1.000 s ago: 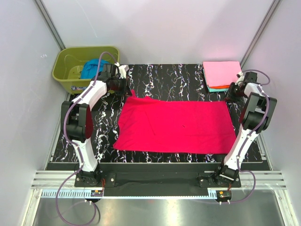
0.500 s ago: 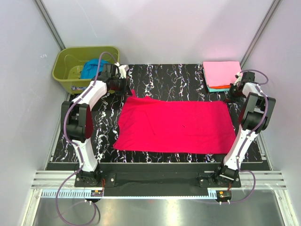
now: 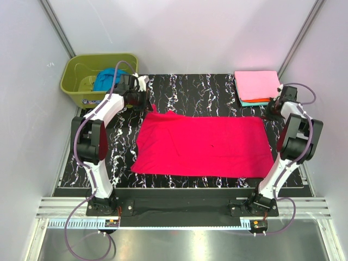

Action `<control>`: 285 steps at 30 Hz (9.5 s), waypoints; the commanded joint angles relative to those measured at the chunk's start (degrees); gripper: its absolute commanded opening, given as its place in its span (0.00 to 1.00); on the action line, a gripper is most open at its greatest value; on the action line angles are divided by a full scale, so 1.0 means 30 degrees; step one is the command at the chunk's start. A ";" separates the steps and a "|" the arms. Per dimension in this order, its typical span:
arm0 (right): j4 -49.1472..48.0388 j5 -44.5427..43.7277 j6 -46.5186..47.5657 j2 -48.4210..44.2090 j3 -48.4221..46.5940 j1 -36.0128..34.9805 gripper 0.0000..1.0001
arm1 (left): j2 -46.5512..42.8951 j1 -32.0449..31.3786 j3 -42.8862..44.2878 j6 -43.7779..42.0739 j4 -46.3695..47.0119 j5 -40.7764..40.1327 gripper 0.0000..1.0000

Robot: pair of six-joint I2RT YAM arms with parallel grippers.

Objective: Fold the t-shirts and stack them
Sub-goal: Fold the tshirt

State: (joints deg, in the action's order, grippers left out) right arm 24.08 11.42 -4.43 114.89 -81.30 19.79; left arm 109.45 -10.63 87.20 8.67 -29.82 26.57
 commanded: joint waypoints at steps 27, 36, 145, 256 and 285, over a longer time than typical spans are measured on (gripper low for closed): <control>-0.5506 -0.1404 -0.6434 -0.9497 0.9724 0.2543 0.00 | -0.7096 -0.0147 -0.7122 0.1710 0.0127 -0.3932 0.00; -0.4922 -0.2721 -0.7283 -1.1636 1.1190 0.2983 0.00 | -0.8503 -0.0147 -0.8468 0.2297 -0.0078 -0.3261 0.00; -0.0409 -0.2870 -1.0363 -1.0463 1.1574 0.3774 0.29 | -1.0965 -0.3048 -1.4806 0.6458 -0.0134 -0.6620 0.37; 0.1963 -0.0408 -0.8223 -1.0962 1.0285 0.0991 0.17 | -1.1491 -0.3808 -1.3221 0.9768 -0.0253 -1.0113 0.10; 0.4191 0.0969 -0.9511 -1.6179 0.6475 -0.1646 0.22 | 0.3296 -0.4806 -0.0694 0.9417 0.0801 -1.0351 0.04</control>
State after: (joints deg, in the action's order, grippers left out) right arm 36.25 14.48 -32.49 67.07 -58.72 14.94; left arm 113.06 -25.47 77.41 38.50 -30.09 -3.25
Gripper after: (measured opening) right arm 0.220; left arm 0.048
